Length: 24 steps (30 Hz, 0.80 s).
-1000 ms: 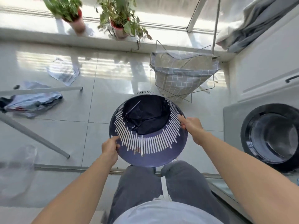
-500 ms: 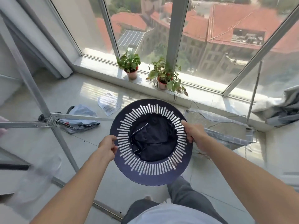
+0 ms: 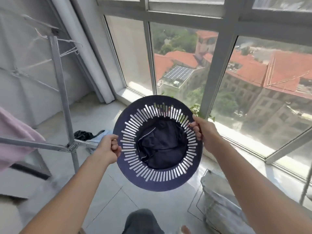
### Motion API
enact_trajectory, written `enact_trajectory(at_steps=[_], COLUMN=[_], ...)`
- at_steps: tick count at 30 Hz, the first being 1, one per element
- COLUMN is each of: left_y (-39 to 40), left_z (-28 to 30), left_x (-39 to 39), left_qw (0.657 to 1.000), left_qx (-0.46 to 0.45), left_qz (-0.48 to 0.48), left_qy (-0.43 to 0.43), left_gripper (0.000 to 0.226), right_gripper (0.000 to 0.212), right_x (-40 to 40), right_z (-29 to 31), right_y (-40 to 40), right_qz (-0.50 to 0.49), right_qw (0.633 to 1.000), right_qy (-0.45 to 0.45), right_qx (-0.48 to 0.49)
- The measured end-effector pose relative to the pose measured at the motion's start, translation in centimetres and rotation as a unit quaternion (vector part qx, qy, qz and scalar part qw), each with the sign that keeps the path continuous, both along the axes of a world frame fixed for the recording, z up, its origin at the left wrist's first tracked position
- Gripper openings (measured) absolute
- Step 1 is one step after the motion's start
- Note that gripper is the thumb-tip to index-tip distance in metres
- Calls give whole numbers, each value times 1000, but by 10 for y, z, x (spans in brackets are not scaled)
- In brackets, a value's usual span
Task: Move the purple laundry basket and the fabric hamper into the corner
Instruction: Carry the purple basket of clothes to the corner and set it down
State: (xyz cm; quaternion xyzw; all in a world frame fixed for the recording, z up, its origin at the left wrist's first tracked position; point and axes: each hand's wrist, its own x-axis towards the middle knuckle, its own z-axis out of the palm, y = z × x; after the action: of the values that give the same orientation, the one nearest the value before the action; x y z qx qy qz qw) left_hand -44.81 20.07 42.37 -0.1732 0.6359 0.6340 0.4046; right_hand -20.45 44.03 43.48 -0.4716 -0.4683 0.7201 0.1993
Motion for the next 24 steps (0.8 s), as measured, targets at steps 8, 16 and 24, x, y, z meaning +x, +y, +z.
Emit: enact_trajectory(at_steps=[8, 16, 24], left_y=[46, 107, 148], left_z=[32, 55, 74], left_x=[-66, -172, -254], left_qw=[1000, 997, 995], left_qx=[10, 18, 44], left_qz=[-1, -39, -51], left_qy=[-3, -68, -73], left_gripper=[31, 26, 26], right_gripper=[27, 25, 45], right_x=[-71, -155, -251], right_z=[38, 68, 100], right_y=[54, 110, 152], right_qz=[20, 16, 32], right_qw=[998, 988, 958], right_qy=[52, -64, -125], right_qx=[8, 140, 256])
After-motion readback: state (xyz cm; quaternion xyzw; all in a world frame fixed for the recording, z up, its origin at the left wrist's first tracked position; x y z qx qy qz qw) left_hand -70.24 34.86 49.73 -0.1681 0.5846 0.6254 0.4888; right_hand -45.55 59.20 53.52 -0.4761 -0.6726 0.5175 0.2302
